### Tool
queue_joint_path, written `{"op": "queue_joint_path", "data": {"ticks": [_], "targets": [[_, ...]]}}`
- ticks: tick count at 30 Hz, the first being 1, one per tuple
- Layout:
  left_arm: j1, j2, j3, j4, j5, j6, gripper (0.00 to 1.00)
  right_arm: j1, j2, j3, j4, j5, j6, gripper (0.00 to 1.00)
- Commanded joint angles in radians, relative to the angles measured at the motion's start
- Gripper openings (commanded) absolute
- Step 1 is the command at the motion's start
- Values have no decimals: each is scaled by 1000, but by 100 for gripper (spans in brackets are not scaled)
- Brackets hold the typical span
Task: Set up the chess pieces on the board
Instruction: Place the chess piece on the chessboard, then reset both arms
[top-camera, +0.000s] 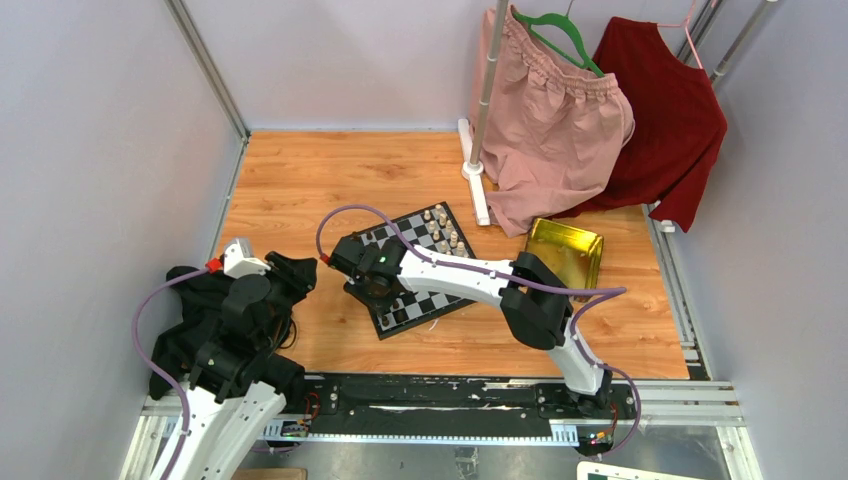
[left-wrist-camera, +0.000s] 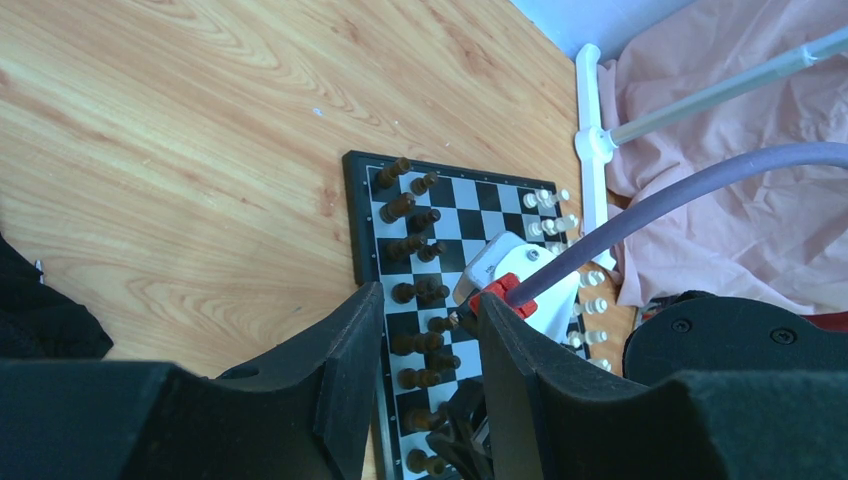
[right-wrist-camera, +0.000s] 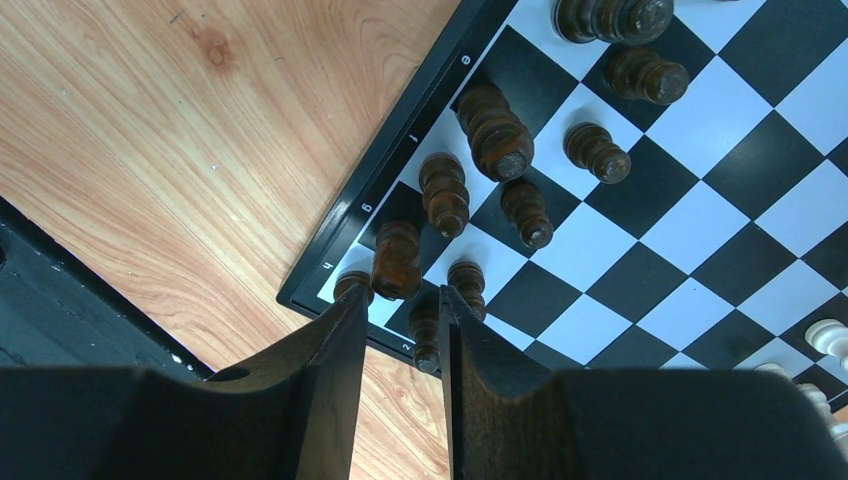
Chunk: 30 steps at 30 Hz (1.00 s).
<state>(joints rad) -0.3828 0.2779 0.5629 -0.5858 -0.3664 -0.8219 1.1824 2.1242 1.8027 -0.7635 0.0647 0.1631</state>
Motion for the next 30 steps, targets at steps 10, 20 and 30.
{"op": "queue_joint_path", "data": {"ticks": [10,20,30], "targets": [[5,-13,65,-47,-61,77,46,-3,-193,-49,61,64,-28,38],[5,44,136,-15,-117,223,75,-196,-826,-501,365,401,-53,50],[5,135,17,198,-236,308,100,-517,-1177,-885,527,595,-64,92]]}}
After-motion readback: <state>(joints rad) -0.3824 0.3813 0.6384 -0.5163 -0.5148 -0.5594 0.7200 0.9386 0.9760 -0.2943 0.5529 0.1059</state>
